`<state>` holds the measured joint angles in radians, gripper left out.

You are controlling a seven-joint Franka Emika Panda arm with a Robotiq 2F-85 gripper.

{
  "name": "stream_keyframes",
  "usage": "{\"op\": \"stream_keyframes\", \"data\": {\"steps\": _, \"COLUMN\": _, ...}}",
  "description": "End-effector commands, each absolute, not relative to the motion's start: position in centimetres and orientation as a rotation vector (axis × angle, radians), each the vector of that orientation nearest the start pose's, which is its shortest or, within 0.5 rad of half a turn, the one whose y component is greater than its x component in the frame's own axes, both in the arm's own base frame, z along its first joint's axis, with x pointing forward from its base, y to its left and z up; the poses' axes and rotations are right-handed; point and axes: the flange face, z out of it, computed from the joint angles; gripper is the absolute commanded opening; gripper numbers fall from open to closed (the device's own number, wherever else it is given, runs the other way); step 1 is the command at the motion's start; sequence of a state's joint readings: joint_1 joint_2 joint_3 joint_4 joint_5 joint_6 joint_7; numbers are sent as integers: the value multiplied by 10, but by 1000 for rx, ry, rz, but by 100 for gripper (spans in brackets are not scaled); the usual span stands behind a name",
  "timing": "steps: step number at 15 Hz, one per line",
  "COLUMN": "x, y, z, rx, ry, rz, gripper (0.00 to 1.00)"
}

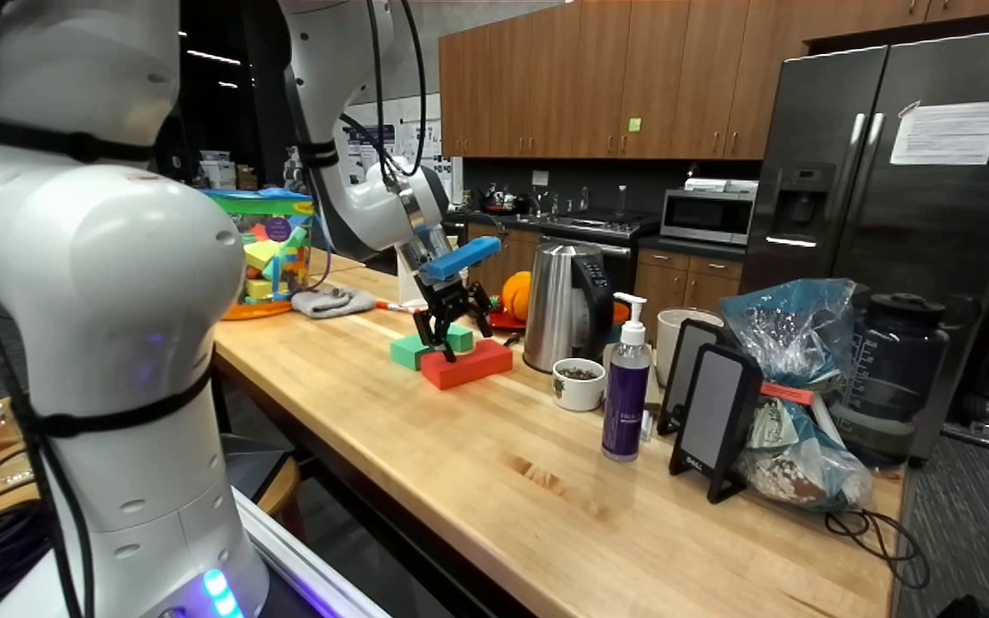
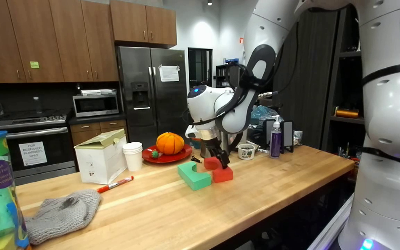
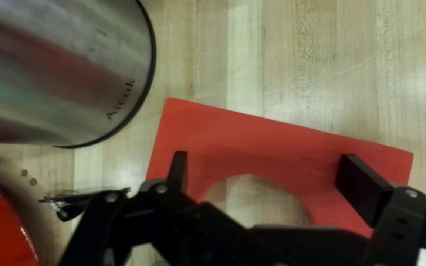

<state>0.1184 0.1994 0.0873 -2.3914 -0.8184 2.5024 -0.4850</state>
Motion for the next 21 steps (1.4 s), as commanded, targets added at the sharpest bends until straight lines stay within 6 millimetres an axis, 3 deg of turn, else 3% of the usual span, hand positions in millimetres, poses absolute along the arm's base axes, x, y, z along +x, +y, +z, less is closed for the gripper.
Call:
{"op": "stream_keyframes", "data": {"steps": 1, "x": 495, "y": 113, "z": 215, "rx": -2725, "ry": -2291, "rz": 253, "gripper": 100}}
{"op": "stream_keyframes", "data": {"steps": 12, "x": 513, "y": 140, "z": 214, "rx": -2653, "ry": -2402, "rz": 279, "gripper": 100}}
{"op": "stream_keyframes", "data": {"steps": 21, "x": 513, "y": 171, "z": 215, "rx": -2495, "ry": -2512, "rz": 235, "gripper": 100}}
